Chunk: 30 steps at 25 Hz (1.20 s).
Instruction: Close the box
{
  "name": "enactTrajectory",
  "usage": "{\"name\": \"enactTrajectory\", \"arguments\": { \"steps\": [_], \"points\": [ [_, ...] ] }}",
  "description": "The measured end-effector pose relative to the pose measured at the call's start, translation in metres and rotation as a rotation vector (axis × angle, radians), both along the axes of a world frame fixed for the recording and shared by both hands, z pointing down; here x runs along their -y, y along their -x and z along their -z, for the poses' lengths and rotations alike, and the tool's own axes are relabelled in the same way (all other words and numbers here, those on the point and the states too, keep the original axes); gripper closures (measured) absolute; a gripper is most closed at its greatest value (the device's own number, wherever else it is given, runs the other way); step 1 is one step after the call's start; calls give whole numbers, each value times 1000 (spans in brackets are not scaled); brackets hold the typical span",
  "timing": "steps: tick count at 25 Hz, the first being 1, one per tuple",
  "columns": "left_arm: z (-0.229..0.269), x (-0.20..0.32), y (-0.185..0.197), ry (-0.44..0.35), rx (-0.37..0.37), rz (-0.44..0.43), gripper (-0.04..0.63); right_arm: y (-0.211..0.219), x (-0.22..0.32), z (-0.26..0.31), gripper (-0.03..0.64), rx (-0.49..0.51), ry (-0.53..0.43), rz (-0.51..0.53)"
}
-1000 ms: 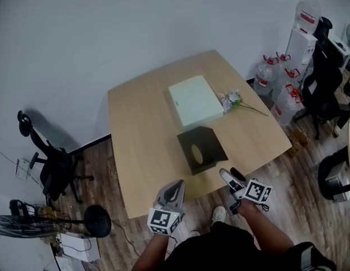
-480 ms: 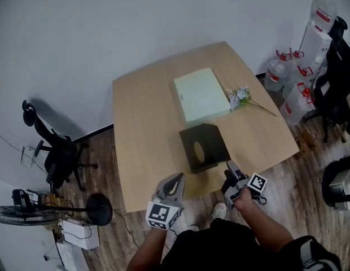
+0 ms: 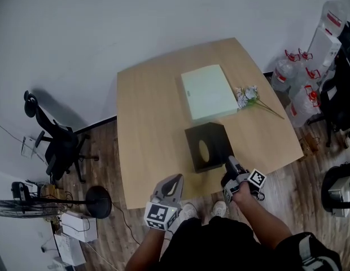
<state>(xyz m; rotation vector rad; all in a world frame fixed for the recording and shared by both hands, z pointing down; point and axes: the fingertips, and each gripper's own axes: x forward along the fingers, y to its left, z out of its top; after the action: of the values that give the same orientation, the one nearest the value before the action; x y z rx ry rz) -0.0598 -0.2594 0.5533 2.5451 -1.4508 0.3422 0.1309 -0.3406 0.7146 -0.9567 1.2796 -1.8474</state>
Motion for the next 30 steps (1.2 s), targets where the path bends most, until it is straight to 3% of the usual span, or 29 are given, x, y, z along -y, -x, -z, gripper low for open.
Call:
{"name": "enactTrajectory", "arguments": {
  "steps": [6,12,16,26,30],
  "points": [
    [8,8,10,-17,-3,-29,580,-6,0,-10,399,0,20,-61],
    [-6,5,18,19,-12,-33,580,0,2,-14,489,-19,22,-62],
    [-8,0,15,19,-11,-56,580,-4,1,-12,513,-48,-6,-75],
    [-21,-6,26,39,-53,-8,580,-18,5,23,575,-287,-167,-30],
    [-22,-10,25,46,-82,-5,580,-15,4,44,583,-452,-262,42]
  ]
}}
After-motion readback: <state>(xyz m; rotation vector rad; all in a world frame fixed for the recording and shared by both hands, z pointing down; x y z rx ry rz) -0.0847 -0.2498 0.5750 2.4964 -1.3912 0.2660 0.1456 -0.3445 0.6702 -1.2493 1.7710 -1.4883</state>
